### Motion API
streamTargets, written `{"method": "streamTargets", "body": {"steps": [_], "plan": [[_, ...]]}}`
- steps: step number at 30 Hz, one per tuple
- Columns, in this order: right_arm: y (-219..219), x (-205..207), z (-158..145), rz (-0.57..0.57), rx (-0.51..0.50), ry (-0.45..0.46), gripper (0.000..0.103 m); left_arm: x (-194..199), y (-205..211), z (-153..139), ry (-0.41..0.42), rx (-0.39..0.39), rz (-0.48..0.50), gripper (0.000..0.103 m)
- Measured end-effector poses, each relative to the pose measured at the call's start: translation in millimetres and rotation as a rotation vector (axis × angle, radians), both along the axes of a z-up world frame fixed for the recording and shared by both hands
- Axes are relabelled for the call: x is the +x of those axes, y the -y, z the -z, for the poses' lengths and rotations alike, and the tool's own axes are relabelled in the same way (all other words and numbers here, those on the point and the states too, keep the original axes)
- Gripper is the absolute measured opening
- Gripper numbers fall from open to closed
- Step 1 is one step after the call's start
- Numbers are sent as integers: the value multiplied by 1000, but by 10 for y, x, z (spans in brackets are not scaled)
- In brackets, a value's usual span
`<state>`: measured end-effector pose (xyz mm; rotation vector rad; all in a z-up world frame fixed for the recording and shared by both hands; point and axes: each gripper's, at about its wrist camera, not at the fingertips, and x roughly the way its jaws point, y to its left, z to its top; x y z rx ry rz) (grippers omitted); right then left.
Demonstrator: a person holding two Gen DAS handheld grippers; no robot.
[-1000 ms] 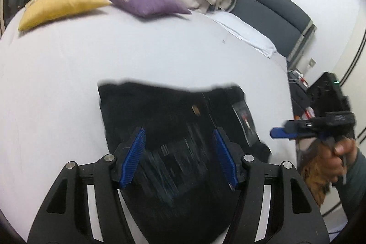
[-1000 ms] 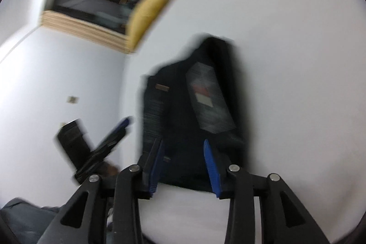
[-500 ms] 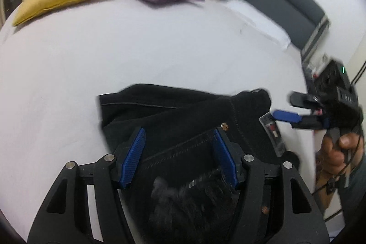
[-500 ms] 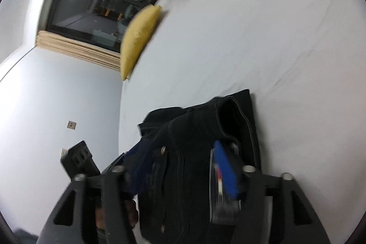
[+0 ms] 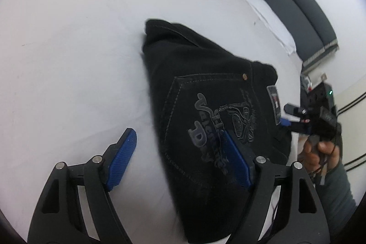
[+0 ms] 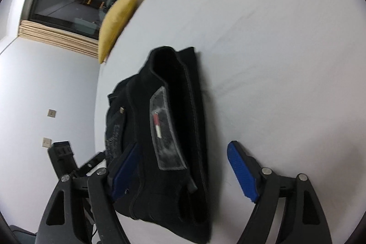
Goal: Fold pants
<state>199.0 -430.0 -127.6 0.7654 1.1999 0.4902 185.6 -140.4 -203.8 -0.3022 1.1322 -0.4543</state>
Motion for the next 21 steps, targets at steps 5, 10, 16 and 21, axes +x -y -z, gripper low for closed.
{"method": "streamTargets", "body": {"steps": [5,10,16,21], "plan": [[-108,106,37,-43,-22,-29,61,107,16,54,-49,-37,-7,75],[-236,101,-4,-37,-122,-16,38,116,125,7,-63,-12,28,46],[-482,-76,-420,-36,-247,94,23,36,104,-150,-8,-37,4,18],[-823,-176,-878,-82,-322,199,22,-49,-79,-388,28,-60,-14,16]]}}
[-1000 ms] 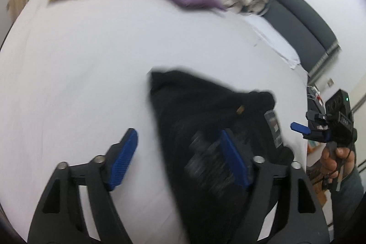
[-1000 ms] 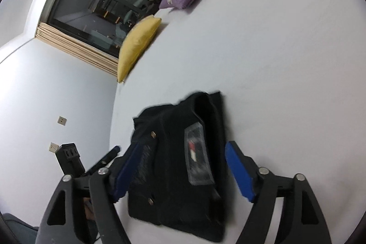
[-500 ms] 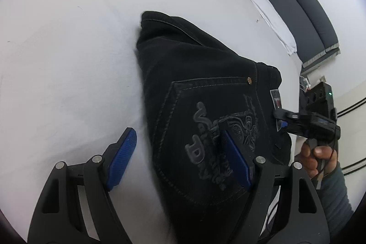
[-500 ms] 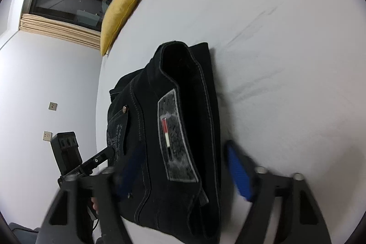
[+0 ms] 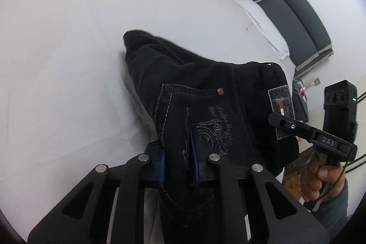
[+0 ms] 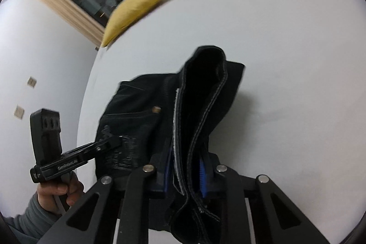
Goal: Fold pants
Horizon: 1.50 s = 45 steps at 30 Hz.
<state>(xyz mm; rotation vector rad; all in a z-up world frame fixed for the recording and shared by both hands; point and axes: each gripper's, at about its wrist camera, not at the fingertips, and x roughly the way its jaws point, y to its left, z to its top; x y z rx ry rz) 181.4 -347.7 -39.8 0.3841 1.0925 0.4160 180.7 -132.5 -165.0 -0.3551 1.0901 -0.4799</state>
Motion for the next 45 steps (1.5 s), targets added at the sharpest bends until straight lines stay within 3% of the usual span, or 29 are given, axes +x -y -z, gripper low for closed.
{"method": "streamTargets", "body": {"steps": [7,11,15,20,21,22,23,24,26,30,33,37,39,41,45], "plan": [[-225,108,-579,-37,101,95,21,-4,-653,-865,134,30,-54,16],[-402,345,-697,-58,103,122,21,99,-951,-1090,178,71,-73,16],[-494,613,-480,-53,98,94,21,269,-1080,-858,153,133,-75,17],[-485,974,245,12,68,-49,26,446,-795,-131,91,251,-41,24],[-461,1006,447,38,4,-94,36,461,-761,12,73,276,-40,38],[-445,1004,564,57,-40,-117,42,445,-768,112,78,293,-52,45],[-395,973,645,77,-35,-126,50,412,-803,142,93,295,-72,55],[-293,892,667,102,41,-103,55,377,-848,139,102,285,-89,68],[-151,757,634,146,76,-84,69,333,-924,105,113,279,-119,80],[121,460,554,248,92,-57,73,81,-1004,-106,183,295,-162,83],[213,174,469,283,73,-37,74,-204,-1073,-375,251,280,-212,102],[148,-148,116,306,4,91,74,-706,-1093,-912,424,287,-289,103],[126,-316,-129,317,-23,186,74,-1020,-1028,-1239,551,326,-319,103],[35,-500,-500,324,-83,317,76,-1327,-952,-1605,673,411,-349,103],[-119,-962,-1305,355,-150,646,99,-2048,-844,-2280,928,525,-449,103]]}}
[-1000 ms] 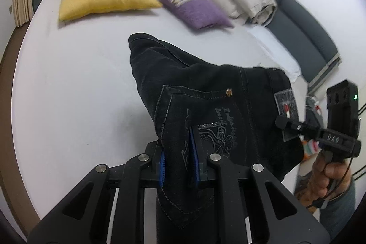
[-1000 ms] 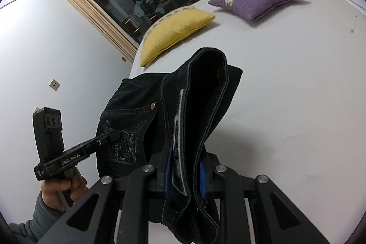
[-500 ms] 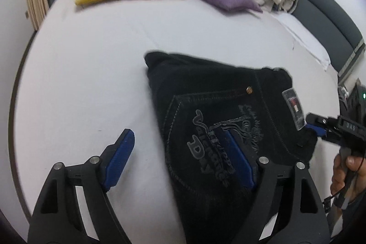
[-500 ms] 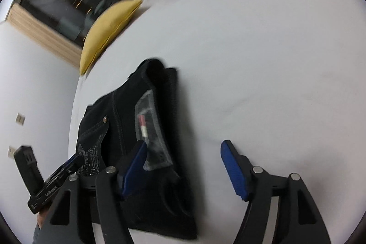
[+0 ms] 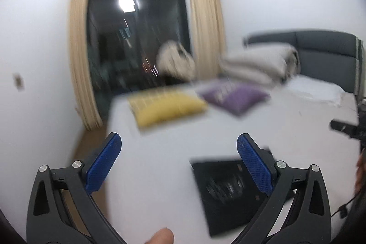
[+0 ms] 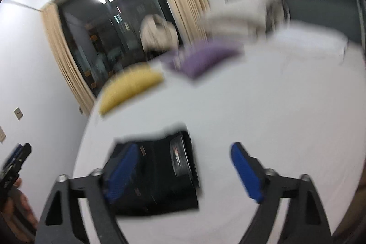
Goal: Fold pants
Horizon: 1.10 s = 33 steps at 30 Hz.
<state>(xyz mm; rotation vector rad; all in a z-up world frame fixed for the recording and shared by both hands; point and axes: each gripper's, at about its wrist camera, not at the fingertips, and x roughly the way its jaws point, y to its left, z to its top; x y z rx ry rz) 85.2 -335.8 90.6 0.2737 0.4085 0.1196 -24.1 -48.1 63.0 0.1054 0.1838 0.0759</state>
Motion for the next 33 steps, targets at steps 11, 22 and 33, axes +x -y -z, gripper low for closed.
{"method": "streamTargets", "body": {"steps": [11,22,33], "plan": [[-274,-1125,-1366,34,-137,452,103,-709,46,-675,-94,-20,39,103],[-438,-730,-860,52,-132,-27,103,-331,236,119,-504,-121,-49,103],[-692,-609,-282,-14,-220,-263,103,77,301,601,-592,-134,-37,103]]}}
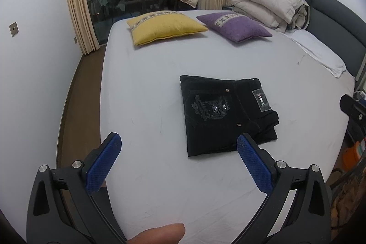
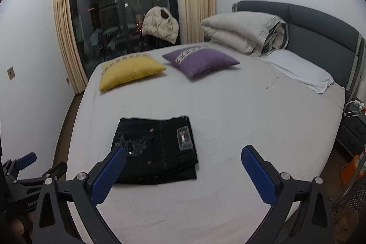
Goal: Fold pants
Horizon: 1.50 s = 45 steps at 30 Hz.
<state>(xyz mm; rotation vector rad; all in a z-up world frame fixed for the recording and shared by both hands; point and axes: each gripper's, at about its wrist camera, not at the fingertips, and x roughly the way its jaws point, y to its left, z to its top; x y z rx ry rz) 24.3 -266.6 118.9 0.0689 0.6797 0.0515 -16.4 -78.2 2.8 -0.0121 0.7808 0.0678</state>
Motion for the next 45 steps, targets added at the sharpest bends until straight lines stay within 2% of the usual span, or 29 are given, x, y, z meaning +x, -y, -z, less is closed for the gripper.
{"method": "streamTargets", "body": {"steps": [5,12,45], "plan": [[-98,53,87,-24,-8,-28,103,161,-10,120,-20,-11,1,103],[-164,80,131,-44,-12,-50,103,197,-67,175,-37,-36,-3,103],[-222,77,266,-55,-8,-78,103,247,-34,242,-43,-50,-6,103]]}}
